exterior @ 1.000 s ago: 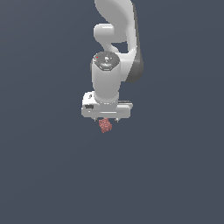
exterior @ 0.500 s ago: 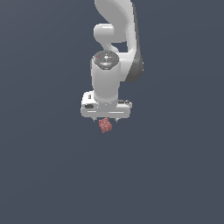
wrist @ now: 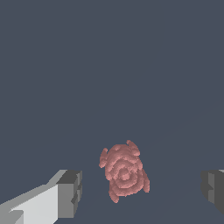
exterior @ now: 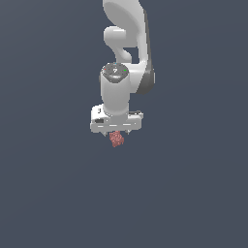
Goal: Pick up the object and move it to a goal position.
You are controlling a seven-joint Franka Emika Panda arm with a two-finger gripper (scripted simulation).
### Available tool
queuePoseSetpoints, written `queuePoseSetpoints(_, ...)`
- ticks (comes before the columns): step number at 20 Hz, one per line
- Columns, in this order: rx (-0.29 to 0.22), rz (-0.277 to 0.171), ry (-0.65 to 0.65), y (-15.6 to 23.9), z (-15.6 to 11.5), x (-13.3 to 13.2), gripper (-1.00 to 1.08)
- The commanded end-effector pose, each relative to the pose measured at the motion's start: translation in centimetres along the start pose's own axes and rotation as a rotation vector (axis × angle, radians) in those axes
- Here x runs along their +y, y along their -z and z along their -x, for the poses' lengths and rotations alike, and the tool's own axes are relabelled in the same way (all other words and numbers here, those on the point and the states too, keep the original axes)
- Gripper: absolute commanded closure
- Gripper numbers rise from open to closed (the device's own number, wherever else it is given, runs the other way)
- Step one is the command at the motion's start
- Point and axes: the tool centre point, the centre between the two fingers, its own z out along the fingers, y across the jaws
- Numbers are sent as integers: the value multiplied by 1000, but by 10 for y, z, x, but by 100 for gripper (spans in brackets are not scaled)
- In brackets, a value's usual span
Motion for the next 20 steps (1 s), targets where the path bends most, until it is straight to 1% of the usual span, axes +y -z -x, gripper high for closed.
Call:
queuePoseSetpoints(1,1,-5,46,-9,6,0,-92)
queuePoseSetpoints(11,11,-24,240,-46,32,1,-92)
queuePoseSetpoints(20,16,-31,320,-60,44,1,-92)
